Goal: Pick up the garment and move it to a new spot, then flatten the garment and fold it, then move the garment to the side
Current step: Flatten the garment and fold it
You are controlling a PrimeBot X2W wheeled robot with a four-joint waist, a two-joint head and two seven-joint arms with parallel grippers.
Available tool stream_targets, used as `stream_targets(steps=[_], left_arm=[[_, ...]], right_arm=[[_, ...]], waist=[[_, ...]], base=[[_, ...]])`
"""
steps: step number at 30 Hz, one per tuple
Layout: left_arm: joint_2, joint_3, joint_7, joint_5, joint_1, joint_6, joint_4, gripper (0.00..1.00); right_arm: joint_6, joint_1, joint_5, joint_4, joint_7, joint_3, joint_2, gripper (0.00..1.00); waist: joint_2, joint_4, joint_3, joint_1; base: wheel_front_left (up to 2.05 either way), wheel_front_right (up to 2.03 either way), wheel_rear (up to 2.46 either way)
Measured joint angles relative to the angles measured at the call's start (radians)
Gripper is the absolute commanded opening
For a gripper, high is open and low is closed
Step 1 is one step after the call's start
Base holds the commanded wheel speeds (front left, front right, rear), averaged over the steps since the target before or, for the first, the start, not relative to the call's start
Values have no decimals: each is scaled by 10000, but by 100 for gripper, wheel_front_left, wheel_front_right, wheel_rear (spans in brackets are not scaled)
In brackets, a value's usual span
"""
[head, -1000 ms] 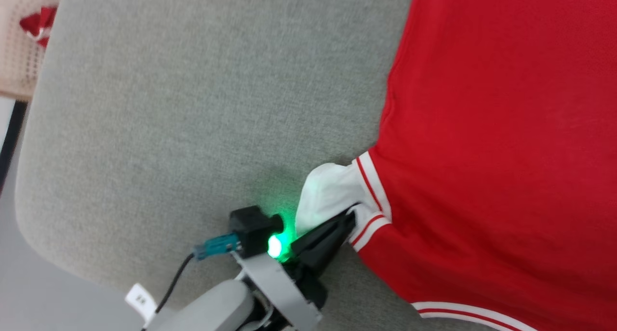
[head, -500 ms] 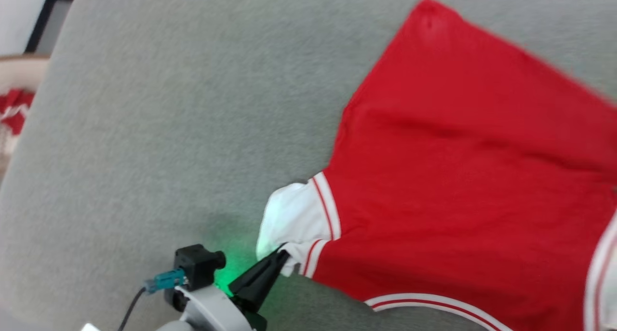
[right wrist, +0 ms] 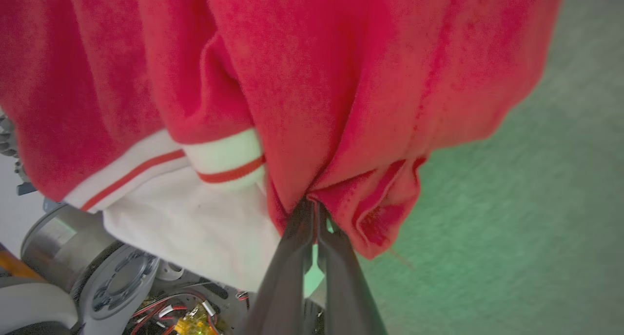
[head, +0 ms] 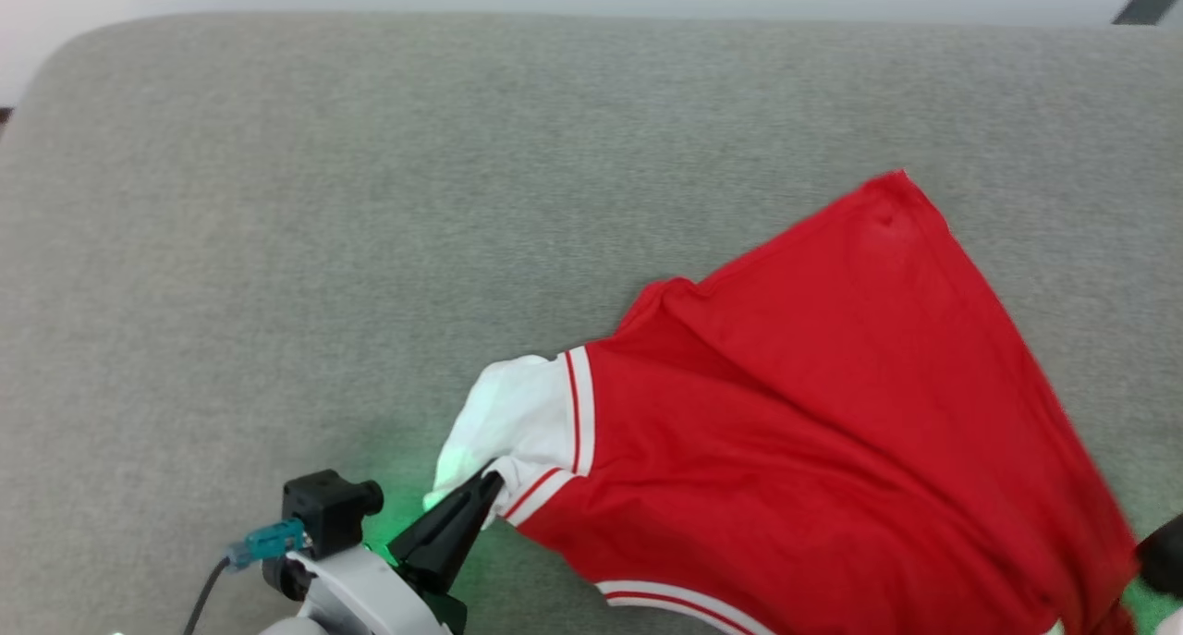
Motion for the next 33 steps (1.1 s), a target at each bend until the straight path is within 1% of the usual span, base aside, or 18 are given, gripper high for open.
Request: stream_targets(steps=[3,5,6,7,9,11,13,15,18,21,23,25,27,29,33], left_arm=[[38,111,0,58,10,0,4,0],[59,65,0,125,8,0,12,0],[77,31,0,146,5,0,33,0],[79,17,0,146,-1,0,59,0],[82,-4,0,144,-4,0,71,0],[75,19,-2,138,12,0,67,0],[56,31,-2,128,50,0,52,0],[4,21,-2,132,74,0,17,0],[-73,-56,-2,176,83,0,-65,0],[-178,-167,0,276,16,0,-102,0],[-328,-314,-2,324,-124,0,-96,0],[-479,-493,0,337,-303,0,-36,0],[-635,-706,0,391,-520,0,13,0],[-832,-863,0,387,-786,0,58,0],[-1058,-1005,0,368,-1147,0,161,0]], right_arm=[[0,580,-562,-349,102,-217,552,0],[0,705,-1026,-474,159,-449,817,0],[0,738,-1243,-541,130,-596,945,3],[2,778,-1398,-581,36,-779,1093,100],[2,948,-1707,-755,-36,-1185,1210,100],[2,1264,-1783,-1035,-81,-1641,1080,100],[0,1650,-1666,-1369,-159,-2316,991,100],[2,2053,-1325,-1866,-151,-3114,867,100],[0,2400,-848,-2550,84,-4600,667,100],[0,2146,-763,-2815,84,-5960,656,100],[0,1558,-1001,-2761,13,-6387,713,100],[2,816,-1206,-2617,-94,-6322,775,100],[0,20,-1367,-2303,-94,-5931,861,100],[0,-755,-1622,-1935,-35,-5373,851,100],[2,-2630,-1779,-1055,359,-3885,922,100]], waist=[[0,-205,-23,0],[0,-296,-24,0],[-1,-327,-27,0],[0,-343,-42,0],[0,-348,-102,-1],[0,-328,-177,0],[0,-273,-236,0],[0,-185,-275,0],[0,-29,-273,0],[0,150,-192,0],[0,298,-111,0],[-1,460,-14,0],[-1,644,102,0],[0,852,226,0],[0,1201,568,0]], base=[[0,0,0],[0,0,0],[0,0,0],[0,0,0],[0,0,0],[0,0,0],[0,0,0],[0,0,0],[0,0,0],[0,0,0],[0,0,0],[0,0,0],[0,0,0],[0,0,0],[0,0,0]])
